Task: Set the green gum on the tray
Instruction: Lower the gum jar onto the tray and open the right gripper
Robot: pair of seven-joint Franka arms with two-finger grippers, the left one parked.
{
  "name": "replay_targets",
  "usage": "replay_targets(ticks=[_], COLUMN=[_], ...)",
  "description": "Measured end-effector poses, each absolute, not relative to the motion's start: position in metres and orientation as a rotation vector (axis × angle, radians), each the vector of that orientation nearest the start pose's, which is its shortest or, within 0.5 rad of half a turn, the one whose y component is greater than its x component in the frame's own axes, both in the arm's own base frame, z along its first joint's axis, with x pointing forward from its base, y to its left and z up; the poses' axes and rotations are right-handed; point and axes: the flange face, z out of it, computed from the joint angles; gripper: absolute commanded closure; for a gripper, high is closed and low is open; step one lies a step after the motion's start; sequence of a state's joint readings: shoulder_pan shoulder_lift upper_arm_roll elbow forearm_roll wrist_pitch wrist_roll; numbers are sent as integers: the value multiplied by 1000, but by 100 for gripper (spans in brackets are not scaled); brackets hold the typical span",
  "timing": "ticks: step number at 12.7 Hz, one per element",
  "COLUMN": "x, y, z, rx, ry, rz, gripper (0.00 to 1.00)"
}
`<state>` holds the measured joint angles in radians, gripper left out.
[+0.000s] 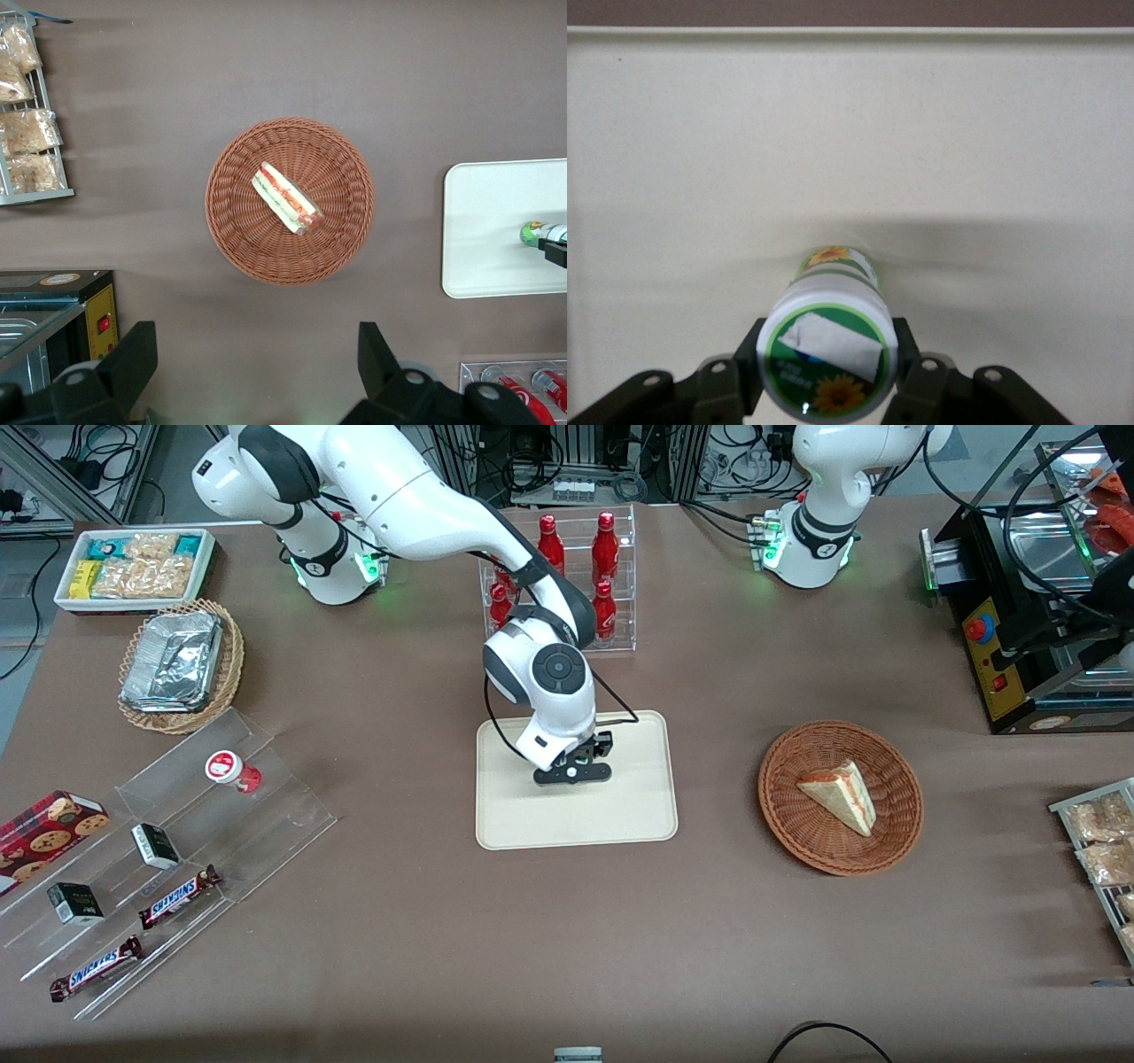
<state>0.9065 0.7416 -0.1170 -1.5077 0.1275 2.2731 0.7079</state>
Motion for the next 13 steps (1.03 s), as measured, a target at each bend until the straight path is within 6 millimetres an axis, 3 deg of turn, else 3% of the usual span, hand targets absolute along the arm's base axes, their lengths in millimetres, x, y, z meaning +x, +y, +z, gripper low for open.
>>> replay_targets(ticks=[8, 13], x=[495, 498], y=[521, 524], z=[226, 234], rx=[-3123, -3112], ry=[-117, -118], rz=[-99, -115], gripper=[0, 0])
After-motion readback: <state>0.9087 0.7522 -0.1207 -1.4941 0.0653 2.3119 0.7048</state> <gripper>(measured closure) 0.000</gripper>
